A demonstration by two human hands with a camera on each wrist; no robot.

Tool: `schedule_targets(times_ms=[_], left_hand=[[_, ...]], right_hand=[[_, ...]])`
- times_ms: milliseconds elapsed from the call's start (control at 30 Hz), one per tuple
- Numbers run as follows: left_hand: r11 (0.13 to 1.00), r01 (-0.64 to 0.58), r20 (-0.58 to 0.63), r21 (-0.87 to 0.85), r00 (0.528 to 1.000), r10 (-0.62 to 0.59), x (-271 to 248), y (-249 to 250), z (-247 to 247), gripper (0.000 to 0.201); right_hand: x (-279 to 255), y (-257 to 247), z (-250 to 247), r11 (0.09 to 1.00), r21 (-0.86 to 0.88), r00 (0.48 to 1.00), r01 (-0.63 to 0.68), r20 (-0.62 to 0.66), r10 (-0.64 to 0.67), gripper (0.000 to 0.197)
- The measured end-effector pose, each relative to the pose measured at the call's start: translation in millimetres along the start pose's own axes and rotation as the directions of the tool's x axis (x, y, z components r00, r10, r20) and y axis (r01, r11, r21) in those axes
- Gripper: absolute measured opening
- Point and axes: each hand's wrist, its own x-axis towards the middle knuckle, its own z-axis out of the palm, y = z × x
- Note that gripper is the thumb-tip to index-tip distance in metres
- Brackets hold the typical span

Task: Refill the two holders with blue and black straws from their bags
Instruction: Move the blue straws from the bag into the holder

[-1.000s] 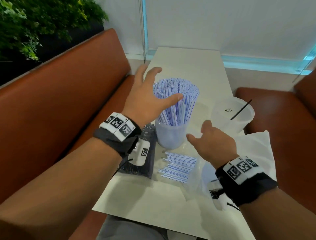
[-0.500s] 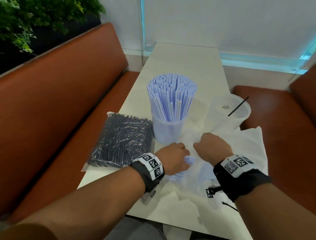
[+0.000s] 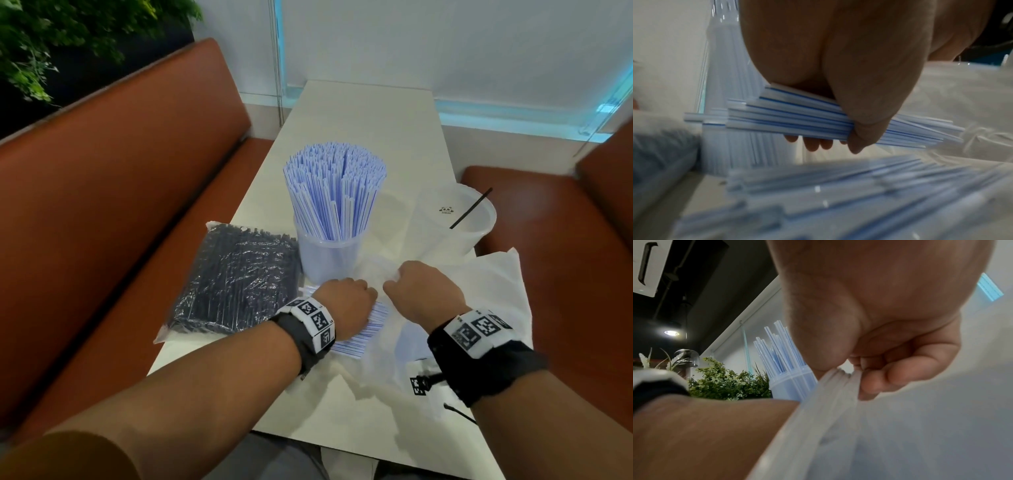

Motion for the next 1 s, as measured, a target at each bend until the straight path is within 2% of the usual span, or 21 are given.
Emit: schedule_targets(times_ms=[200, 333, 433, 500, 567, 633, 700, 767, 833, 933, 967, 1000], left_hand=[[0.989, 0.053, -0.044, 0.137, 0.998, -0.048, -31, -40, -27, 0.021], [0.986, 0.114, -0.048, 0.122, 0.993, -0.109, -61, -79, -31, 0.013], [0.974, 0.205, -0.090, 0.100, 0.976, -0.196, -80, -108, -25, 0.004], [0.965, 0.250, -0.116, 0.075, 0.964, -0.241, -91, -122, -21, 0.007], [0.959, 0.281, -0.148, 0.042, 0.951, -0.273, -98, -129, -18, 0.009], [0.957, 0.289, -0.200, 0.001, 0.938, -0.283, -100, -129, -16, 0.014], [0.966, 0.253, -0.258, -0.060, 0.930, -0.260, -97, -121, -16, 0.013], [0.976, 0.185, -0.306, -0.113, 0.928, -0.211, -88, -105, -20, 0.011], [0.983, 0.140, -0.320, -0.117, 0.932, -0.170, -79, -91, -26, 0.016], [0.985, 0.120, -0.347, -0.121, 0.925, -0.156, -70, -80, -34, 0.022], [0.986, 0.107, -0.353, -0.127, 0.924, -0.146, -67, -75, -37, 0.021], [0.987, 0.088, -0.353, -0.137, 0.926, -0.132, -64, -67, -39, 0.019]], right_hand=[[3, 5, 4, 0.991, 0.131, 0.994, 0.017, -0.108, -0.003, 0.027], [4, 7, 8, 0.984, 0.173, 0.991, 0.045, -0.129, -0.023, 0.035], [4, 8, 12, 0.982, 0.187, 0.996, 0.036, -0.084, -0.020, 0.037], [3, 8, 12, 0.981, 0.190, 0.998, 0.020, -0.057, -0.009, 0.041], [3, 5, 8, 0.963, 0.266, 0.992, 0.034, -0.127, 0.000, 0.049], [0, -2, 1, 0.893, 0.417, 0.952, 0.167, -0.305, -0.035, 0.053], [-8, -13, -3, 0.748, 0.580, 0.912, 0.324, -0.401, -0.085, 0.053], [-14, -24, 0, 0.621, 0.705, 0.935, 0.342, -0.324, -0.146, 0.056], [-18, -29, 3, 0.575, 0.757, 0.950, 0.311, -0.259, -0.174, 0.048], [-16, -22, -2, 0.440, 0.827, 0.922, 0.351, -0.387, -0.007, 0.032], [-16, -21, -4, 0.413, 0.841, 0.921, 0.351, -0.389, 0.009, 0.031], [-16, -22, -4, 0.422, 0.837, 0.927, 0.348, -0.373, -0.026, 0.030]])
